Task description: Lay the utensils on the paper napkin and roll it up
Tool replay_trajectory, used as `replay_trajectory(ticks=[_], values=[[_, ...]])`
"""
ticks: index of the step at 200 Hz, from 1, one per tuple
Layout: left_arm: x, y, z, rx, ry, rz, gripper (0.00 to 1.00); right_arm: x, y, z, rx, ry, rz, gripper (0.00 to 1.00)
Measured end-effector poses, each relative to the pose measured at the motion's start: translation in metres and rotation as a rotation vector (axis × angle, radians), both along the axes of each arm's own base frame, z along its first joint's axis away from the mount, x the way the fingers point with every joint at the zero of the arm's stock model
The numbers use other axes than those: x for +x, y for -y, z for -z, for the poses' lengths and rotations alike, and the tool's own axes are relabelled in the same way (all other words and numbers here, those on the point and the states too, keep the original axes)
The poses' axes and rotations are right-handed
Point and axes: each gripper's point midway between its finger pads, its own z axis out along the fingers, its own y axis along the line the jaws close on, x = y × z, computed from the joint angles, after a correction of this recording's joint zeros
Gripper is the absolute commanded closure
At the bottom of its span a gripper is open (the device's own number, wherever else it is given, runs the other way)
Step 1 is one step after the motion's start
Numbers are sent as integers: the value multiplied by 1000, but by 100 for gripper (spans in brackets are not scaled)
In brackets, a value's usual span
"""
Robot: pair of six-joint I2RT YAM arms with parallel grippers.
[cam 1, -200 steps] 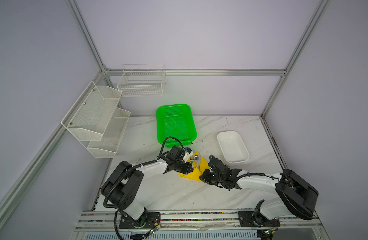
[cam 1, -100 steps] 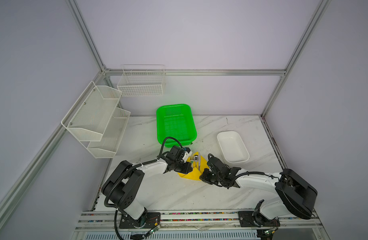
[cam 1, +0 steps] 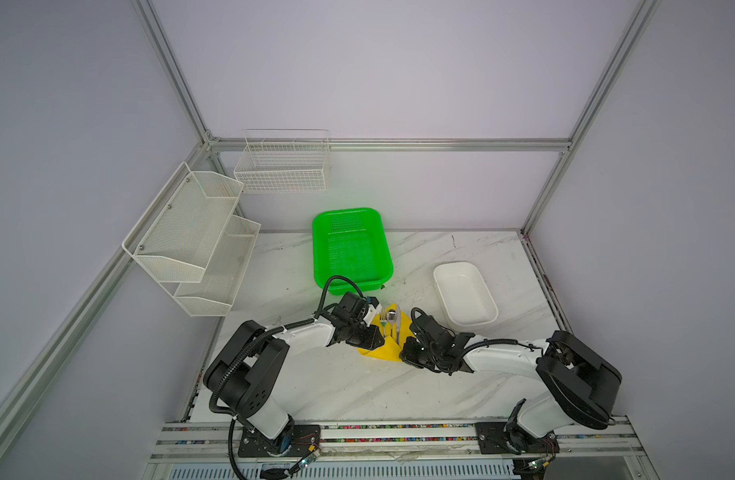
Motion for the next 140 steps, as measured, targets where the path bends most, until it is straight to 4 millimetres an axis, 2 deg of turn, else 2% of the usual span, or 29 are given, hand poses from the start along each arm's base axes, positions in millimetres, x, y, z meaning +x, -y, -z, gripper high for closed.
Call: replay_trajectory(ticks=[19, 40, 66, 91, 111, 140], values=[[-3, -4, -3, 13, -9, -15, 65, 1, -1, 0, 1, 1, 1, 86], [-1, -5, -23, -10, 27, -38, 66, 2, -2, -1, 1, 1, 1, 86], [1, -3, -51, -65, 76, -60, 82, 2, -1, 0, 1, 1, 3, 86], [0, 6, -72, -146, 95, -49, 87, 2, -1, 0, 1, 0, 2, 86], [-4, 13, -71, -170, 71, -31, 86, 2, -1, 0, 1, -1, 2, 86], [-11, 22, -51, -156, 4, -6, 85, 2, -1, 0, 1, -2, 3, 86]])
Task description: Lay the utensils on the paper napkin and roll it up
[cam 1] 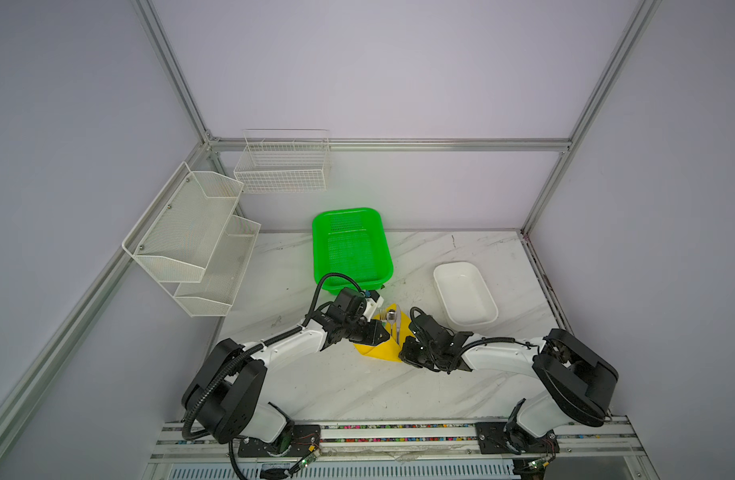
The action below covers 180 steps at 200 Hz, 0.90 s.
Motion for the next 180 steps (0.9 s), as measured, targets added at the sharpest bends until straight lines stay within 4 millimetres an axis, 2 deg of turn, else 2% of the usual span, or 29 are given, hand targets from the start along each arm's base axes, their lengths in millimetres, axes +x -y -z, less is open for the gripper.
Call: replay_trajectory(ticks=[56, 114, 153, 180], values=[[-12, 7, 33, 42, -95, 30, 84, 0, 0, 0, 0, 0, 0, 86], [-24, 15, 44, 68, -113, 65, 84, 0, 0, 0, 0, -1, 0, 86], [-28, 11, 66, 133, -148, 60, 84, 0, 0, 0, 0, -1, 0, 86], [-25, 12, 65, 145, -133, 54, 85, 0, 0, 0, 1, -1, 0, 85]])
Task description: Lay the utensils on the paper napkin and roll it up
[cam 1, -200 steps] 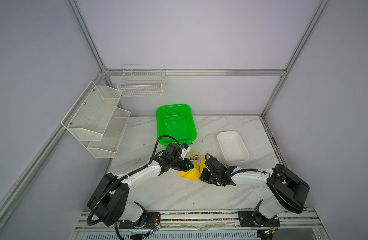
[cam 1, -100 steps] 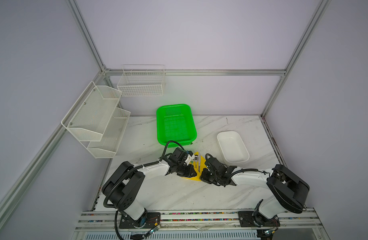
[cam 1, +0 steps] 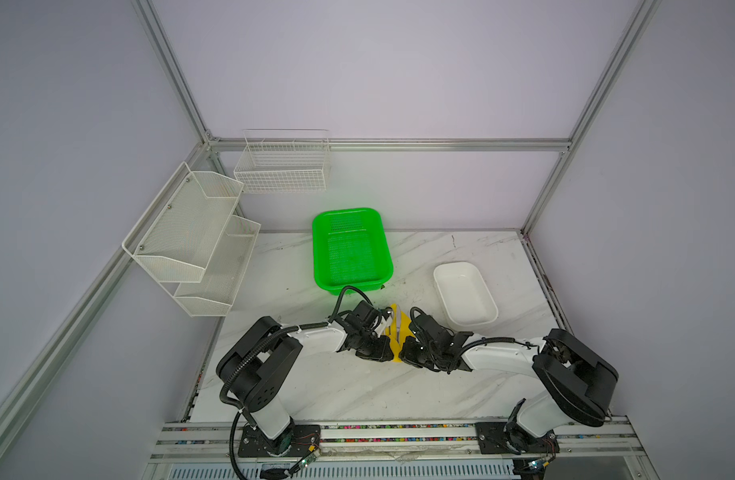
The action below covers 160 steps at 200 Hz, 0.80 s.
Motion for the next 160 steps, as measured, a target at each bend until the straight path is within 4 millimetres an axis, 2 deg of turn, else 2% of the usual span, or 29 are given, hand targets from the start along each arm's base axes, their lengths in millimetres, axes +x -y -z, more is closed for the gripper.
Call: replay_trajectory(ticks=[38, 69, 90, 112, 160], values=[[1, -1, 1, 16, 7, -6, 85, 5, 8, -8, 18, 9, 39, 80], [1, -1, 1, 18, 7, -6, 85, 21, 40, -29, 62, 53, 148, 64], [1, -1, 1, 18, 7, -6, 85, 28, 60, -35, 68, 71, 209, 61], [1, -1, 1, 18, 8, -6, 85, 30, 73, -31, 48, 62, 244, 59], [1, -1, 1, 18, 8, -6, 85, 33, 85, -19, 1, 47, 277, 59]])
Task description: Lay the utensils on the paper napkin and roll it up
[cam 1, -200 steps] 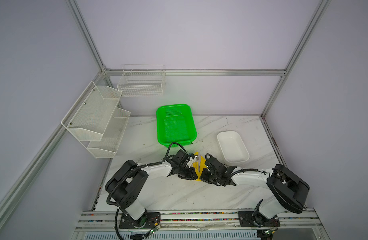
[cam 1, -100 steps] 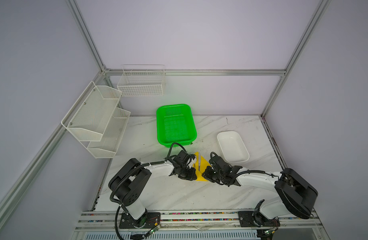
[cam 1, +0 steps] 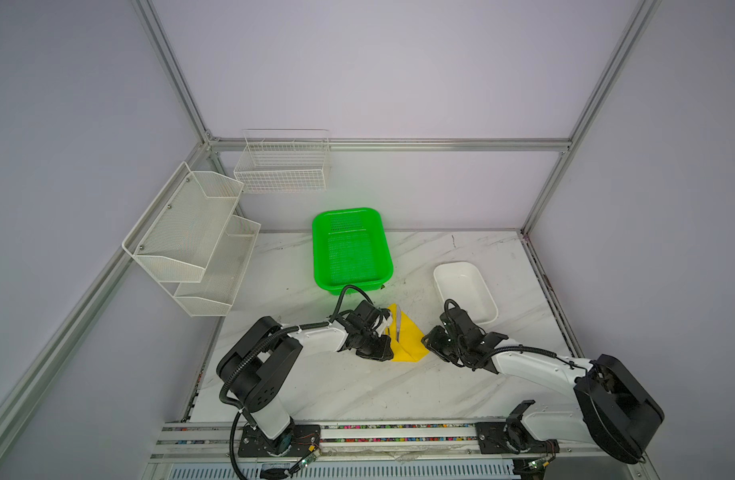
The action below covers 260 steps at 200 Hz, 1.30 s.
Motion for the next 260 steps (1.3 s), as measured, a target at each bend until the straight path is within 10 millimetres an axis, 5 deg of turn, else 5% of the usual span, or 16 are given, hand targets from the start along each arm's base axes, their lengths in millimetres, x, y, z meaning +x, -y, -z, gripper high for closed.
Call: replay_trajectory(ticks=[80, 126, 212, 260], values=[[0, 0, 0, 0, 0, 0, 85, 8, 16, 14, -69, -5, 20, 58], [1, 0, -1, 4, 3, -2, 85, 13, -4, 14, -6, 25, -61, 60], [2, -1, 0, 8, 5, -4, 85, -14, -27, 10, 196, 16, -188, 59], [2, -1, 0, 8, 5, -4, 85, -12, -33, 1, 236, 10, -183, 57]])
